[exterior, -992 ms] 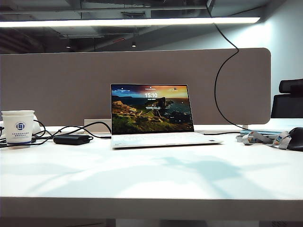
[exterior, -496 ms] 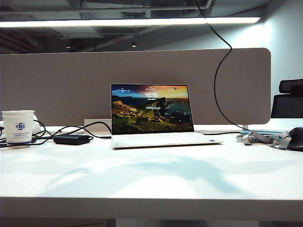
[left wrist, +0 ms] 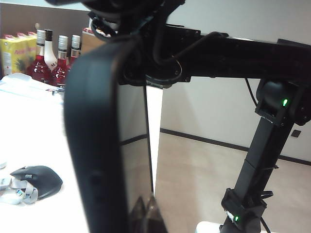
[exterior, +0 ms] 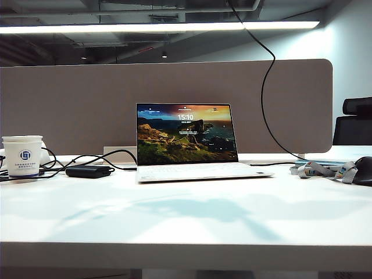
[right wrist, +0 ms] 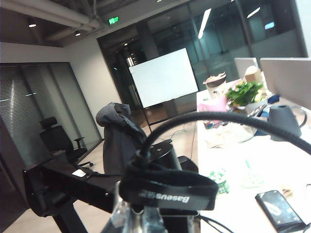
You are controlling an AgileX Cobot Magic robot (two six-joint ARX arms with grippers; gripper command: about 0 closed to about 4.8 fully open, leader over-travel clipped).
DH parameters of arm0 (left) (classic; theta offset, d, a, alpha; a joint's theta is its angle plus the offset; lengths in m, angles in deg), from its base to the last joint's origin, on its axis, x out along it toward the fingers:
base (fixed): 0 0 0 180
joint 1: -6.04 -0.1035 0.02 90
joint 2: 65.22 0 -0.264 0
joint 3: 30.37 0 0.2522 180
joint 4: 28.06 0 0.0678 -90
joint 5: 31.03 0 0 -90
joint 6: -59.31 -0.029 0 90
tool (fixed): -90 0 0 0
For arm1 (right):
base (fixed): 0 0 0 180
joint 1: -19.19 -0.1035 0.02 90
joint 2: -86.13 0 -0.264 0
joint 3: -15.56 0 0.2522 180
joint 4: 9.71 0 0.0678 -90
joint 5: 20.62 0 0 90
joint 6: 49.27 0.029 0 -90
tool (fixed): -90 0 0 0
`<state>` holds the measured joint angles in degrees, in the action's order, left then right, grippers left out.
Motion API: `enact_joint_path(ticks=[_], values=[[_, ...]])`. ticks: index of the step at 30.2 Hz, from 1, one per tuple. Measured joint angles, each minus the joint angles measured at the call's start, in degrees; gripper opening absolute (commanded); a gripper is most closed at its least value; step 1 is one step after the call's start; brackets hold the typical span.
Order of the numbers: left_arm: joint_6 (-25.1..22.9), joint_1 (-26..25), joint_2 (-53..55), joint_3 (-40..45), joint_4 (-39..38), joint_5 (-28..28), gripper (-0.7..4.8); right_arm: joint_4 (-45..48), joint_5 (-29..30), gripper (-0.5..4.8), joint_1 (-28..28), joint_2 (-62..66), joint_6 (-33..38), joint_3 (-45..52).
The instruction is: Pick up the black phone, pick up the charger plug, insert the charger plug into the phone's charging port, and finally place the connected phone back on the desk.
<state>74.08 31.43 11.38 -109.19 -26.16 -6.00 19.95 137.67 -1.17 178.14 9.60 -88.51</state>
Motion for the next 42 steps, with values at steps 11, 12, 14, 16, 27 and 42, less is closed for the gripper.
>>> enact_joint_path(ticks=[11,12,14,16,27,42], values=[[0.37,-4.35,0.02,0.0,1.2,-1.62,-0.06,-2.25,0.79,-0.07,-0.31,-1.11,0.02,0.0],[0.37,-4.24,0.0,-0.02,1.53,-1.77,-0.06,-2.25,0.79,-0.07,-0.31,-1.11,0.02,0.0],[0.37,-4.15,0.0,-0.26,1.7,-2.91,-0.06,-2.27,0.72,-0.07,-0.57,-1.11,-0.13,0.0],[0.37,-3.78,0.02,-0.66,1.7,-3.15,-0.06,-2.4,0.72,-0.07,-1.11,-1.11,-0.28,0.0],[1.84,-3.5,0.02,-3.02,2.34,-4.68,-0.06,-3.96,0.83,-0.07,-2.51,-1.14,-0.98,0.15],[3.08,-3.45,0.04,-3.37,2.19,-6.82,-0.06,-3.91,0.87,-0.07,-3.13,-1.16,-1.97,0.13]])
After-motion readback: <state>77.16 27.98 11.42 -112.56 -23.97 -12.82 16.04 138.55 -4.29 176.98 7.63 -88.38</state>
